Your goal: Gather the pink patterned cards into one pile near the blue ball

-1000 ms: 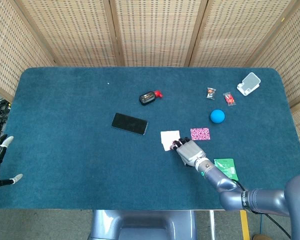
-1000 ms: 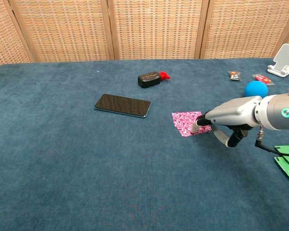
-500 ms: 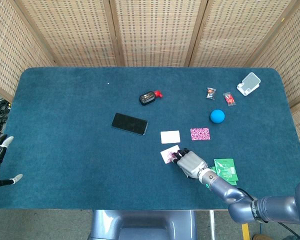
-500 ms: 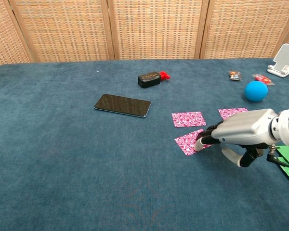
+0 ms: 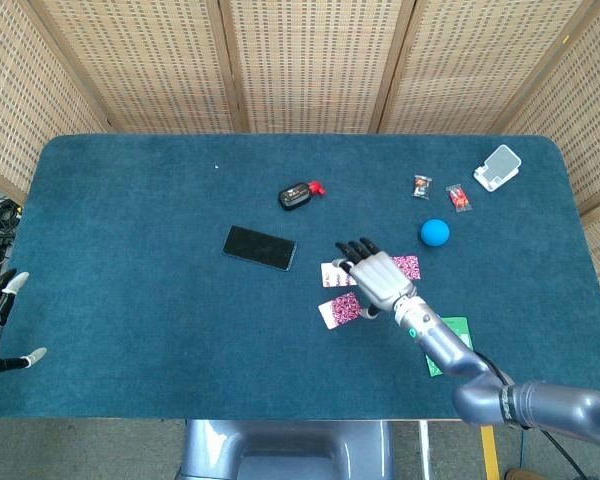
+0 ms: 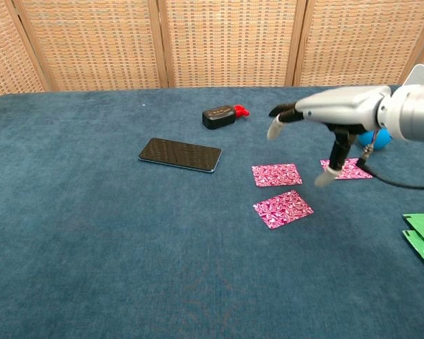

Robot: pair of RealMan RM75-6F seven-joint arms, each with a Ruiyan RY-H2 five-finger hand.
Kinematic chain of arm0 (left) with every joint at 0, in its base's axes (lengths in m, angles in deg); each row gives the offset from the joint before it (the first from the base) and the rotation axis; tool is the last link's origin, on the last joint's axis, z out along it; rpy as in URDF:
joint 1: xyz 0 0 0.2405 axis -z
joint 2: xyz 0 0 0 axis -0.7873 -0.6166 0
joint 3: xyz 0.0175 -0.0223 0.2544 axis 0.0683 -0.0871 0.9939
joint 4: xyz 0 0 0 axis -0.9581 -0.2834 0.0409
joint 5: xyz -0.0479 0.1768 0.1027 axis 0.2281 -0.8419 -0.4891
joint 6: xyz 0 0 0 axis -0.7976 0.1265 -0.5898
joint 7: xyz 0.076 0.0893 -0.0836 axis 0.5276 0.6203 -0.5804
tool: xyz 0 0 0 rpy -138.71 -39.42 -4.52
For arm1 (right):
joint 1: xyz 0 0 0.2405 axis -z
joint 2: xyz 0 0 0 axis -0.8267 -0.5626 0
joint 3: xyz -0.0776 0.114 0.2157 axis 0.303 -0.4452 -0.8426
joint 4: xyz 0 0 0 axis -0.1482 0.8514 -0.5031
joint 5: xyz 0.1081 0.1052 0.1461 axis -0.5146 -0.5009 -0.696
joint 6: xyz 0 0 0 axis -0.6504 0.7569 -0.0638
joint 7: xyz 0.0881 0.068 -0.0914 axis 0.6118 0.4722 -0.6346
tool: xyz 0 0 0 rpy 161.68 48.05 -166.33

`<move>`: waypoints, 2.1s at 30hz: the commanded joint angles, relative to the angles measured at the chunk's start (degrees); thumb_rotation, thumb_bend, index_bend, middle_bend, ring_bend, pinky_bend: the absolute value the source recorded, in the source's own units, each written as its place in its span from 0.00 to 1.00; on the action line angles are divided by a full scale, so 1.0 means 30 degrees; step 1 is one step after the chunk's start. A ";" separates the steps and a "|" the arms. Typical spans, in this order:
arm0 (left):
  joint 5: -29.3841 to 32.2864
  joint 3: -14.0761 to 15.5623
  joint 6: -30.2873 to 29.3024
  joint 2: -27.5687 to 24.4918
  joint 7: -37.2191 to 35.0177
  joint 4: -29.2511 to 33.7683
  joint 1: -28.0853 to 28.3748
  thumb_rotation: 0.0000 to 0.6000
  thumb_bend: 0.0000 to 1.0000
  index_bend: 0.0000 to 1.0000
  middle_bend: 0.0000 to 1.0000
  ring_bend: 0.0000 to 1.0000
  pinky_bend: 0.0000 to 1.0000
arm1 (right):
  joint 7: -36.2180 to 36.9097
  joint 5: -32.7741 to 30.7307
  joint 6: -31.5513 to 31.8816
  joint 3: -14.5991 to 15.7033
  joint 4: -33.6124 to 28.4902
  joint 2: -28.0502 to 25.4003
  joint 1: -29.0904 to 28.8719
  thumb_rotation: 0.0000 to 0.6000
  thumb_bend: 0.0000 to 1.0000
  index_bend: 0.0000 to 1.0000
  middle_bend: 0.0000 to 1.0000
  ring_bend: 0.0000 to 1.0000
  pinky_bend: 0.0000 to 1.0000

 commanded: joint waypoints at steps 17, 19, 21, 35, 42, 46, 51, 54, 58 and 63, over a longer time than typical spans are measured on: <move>0.0892 -0.0204 0.0834 0.0153 0.0292 -0.0152 0.0406 1.00 0.00 0.00 0.00 0.00 0.00 | -0.1759 -0.4762 -0.1797 -0.1521 0.6340 0.4901 -0.1275 1.00 0.24 0.35 0.00 0.00 0.00; 0.0899 -0.0202 0.0853 0.0159 0.0314 -0.0145 0.0422 1.00 0.00 0.00 0.00 0.00 0.00 | -0.1839 -0.4745 -0.1781 -0.1531 0.6519 0.5089 -0.1296 1.00 0.24 0.35 0.00 0.00 0.00; 0.0888 -0.0207 0.0847 0.0163 0.0338 -0.0105 0.0439 1.00 0.00 0.00 0.00 0.00 0.00 | -0.1987 -0.4723 -0.1749 -0.1562 0.6932 0.5435 -0.1358 1.00 0.24 0.36 0.00 0.00 0.00; 0.1217 -0.0295 0.1052 0.0176 0.0230 -0.0226 0.0541 1.00 0.00 0.00 0.00 0.00 0.00 | -0.2998 -0.5500 -0.2144 -0.1990 0.9492 0.7303 -0.1822 1.00 0.26 0.39 0.00 0.00 0.00; 0.1348 -0.0317 0.1144 0.0209 0.0284 -0.0260 0.0591 1.00 0.00 0.00 0.00 0.00 0.00 | -0.3056 -0.5525 -0.2467 -0.2094 0.9960 0.7638 -0.1824 1.00 0.29 0.40 0.00 0.00 0.00; 0.1404 -0.0331 0.1189 0.0237 0.0333 -0.0270 0.0627 1.00 0.00 0.00 0.00 0.00 0.00 | -0.3049 -0.5404 -0.2596 -0.2145 0.9953 0.7628 -0.1823 1.00 0.30 0.40 0.00 0.00 0.00; 0.1411 -0.0338 0.1174 0.0239 0.0389 -0.0212 0.0646 1.00 0.00 0.00 0.00 0.00 0.00 | -0.3194 -0.5383 -0.2675 -0.2130 1.0154 0.7695 -0.1778 1.00 0.30 0.41 0.00 0.00 0.00; 0.1399 -0.0338 0.1165 0.0213 0.0317 -0.0213 0.0642 1.00 0.00 0.00 0.00 0.00 0.00 | -0.3203 -0.5309 -0.2653 -0.2173 1.0223 0.7755 -0.1736 1.00 0.32 0.45 0.00 0.00 0.00; 0.1345 -0.0318 0.1143 0.0187 0.0273 -0.0210 0.0637 1.00 0.00 0.00 0.00 0.00 0.00 | -0.3188 -0.5107 -0.2552 -0.2230 1.0203 0.7785 -0.1663 1.00 0.35 0.48 0.00 0.00 0.00; 0.1313 -0.0316 0.1105 0.0177 0.0239 -0.0202 0.0630 1.00 0.00 0.00 0.00 0.00 0.00 | -0.3105 -0.4893 -0.2487 -0.2296 1.0171 0.7794 -0.1559 1.00 0.37 0.50 0.00 0.00 0.00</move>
